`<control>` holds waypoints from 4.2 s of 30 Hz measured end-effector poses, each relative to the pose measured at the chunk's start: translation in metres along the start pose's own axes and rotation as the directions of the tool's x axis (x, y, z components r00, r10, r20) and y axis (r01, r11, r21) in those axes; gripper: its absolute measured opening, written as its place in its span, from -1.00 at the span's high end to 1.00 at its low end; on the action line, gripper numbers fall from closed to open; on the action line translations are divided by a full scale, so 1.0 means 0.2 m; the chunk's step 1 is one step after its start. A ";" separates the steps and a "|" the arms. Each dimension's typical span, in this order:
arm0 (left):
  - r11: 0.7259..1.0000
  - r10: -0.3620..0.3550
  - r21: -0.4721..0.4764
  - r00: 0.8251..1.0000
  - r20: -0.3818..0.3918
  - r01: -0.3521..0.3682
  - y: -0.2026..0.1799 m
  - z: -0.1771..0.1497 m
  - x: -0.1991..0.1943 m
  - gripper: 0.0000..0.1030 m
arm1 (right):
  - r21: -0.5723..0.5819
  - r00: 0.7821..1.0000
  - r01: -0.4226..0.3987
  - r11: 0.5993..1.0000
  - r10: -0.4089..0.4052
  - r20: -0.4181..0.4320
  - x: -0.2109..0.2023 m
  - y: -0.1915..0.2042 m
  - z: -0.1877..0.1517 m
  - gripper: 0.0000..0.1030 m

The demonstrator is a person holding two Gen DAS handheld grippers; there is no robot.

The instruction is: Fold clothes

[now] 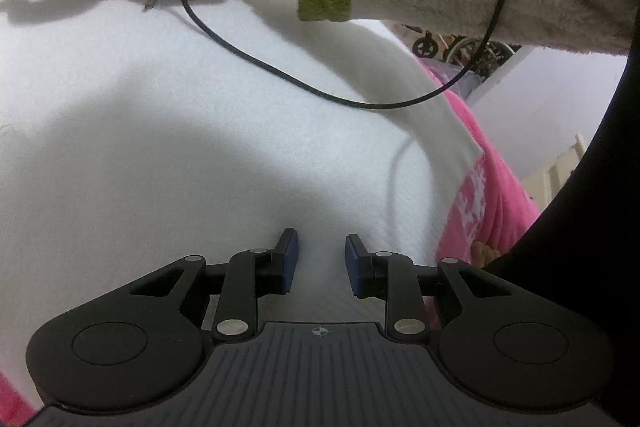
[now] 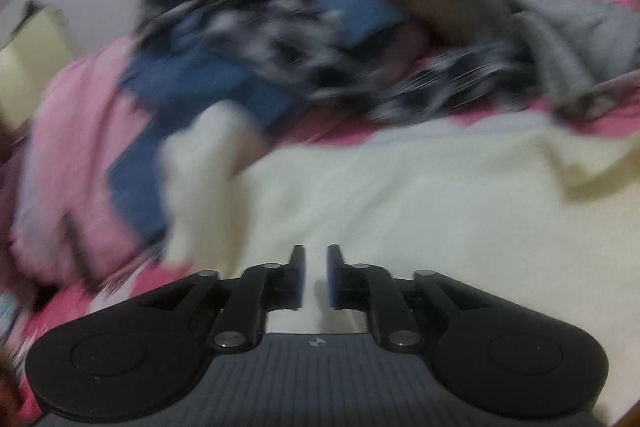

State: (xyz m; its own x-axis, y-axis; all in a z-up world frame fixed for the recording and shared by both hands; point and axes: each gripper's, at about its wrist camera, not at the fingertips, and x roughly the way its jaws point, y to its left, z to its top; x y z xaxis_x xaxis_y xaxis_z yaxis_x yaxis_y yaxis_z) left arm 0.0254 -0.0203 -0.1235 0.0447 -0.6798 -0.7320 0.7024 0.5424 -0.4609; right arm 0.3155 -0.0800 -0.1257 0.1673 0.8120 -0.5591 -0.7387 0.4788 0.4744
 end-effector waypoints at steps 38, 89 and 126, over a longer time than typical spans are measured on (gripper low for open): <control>0.996 0.083 -0.033 0.983 0.162 -0.078 0.11 0.10 -0.42 0.44 | 0.071 0.829 0.490 0.869 -0.490 0.271 -0.84 0.30 0.14 -0.41; 0.876 0.482 -0.115 0.856 0.189 -0.468 0.50 0.30 -0.18 0.39 | 0.406 0.880 0.379 0.832 -0.459 0.118 -0.41 -0.51 0.30 0.46; 0.885 0.465 -0.096 0.867 0.181 -0.455 0.52 0.31 -0.18 0.37 | 0.519 0.688 0.613 0.596 -0.726 0.021 -0.95 -0.81 -0.12 0.71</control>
State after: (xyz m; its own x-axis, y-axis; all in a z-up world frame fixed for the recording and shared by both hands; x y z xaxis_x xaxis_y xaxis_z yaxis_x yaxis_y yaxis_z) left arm 0.1400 0.0298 -0.1144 0.4937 -0.4265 -0.7579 0.5336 0.8367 -0.1233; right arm 0.3869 -0.3204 -0.1124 0.6650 0.2180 -0.7143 0.0009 0.9562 0.2927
